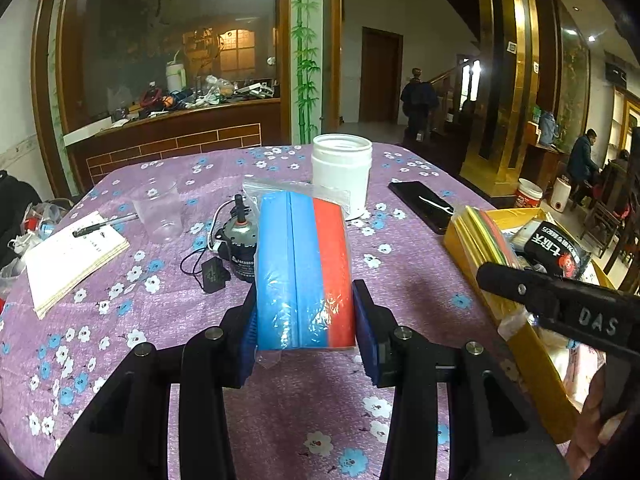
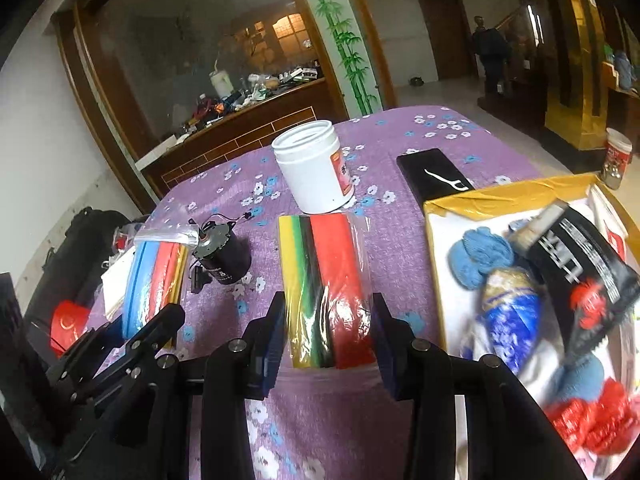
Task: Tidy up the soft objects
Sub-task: 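Carry both tube packs over the white box and lower them in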
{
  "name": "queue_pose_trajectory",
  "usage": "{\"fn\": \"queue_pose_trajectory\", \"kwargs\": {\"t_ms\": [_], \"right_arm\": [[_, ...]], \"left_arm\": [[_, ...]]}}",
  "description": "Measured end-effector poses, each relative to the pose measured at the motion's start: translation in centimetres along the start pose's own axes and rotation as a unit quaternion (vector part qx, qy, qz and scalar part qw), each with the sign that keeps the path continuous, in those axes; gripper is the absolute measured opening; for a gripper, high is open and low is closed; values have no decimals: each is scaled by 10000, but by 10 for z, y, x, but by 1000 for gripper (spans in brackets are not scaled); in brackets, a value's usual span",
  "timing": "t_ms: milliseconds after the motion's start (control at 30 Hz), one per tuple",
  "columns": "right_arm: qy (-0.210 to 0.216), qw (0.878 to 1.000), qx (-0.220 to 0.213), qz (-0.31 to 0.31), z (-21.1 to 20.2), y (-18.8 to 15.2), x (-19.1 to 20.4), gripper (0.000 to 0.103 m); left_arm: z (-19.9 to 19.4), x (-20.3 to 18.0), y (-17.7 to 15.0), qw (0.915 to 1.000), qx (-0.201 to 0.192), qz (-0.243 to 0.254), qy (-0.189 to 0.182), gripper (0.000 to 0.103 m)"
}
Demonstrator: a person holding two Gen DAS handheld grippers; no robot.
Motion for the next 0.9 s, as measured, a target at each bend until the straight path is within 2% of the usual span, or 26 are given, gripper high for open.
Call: {"fn": "queue_pose_trajectory", "kwargs": {"t_ms": [433, 900], "right_arm": [[182, 9998, -104, 52, -40, -6, -9, 41], [137, 9986, -270, 443, -77, -7, -56, 41]], "left_arm": [[-7, -19, -2, 9998, 21, 217, -39, 39], [-29, -71, -3, 9973, 126, 319, -650, 39]]}}
Point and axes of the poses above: each gripper's, at about its wrist camera, not at the fingertips, and z roughly the way its jaws point, x to its left, y to its top, the point moved 2 cm from there along z, roughly the way its jaws point, and after that the axes turned 8 degrees about -x, right-handed, at the moved point
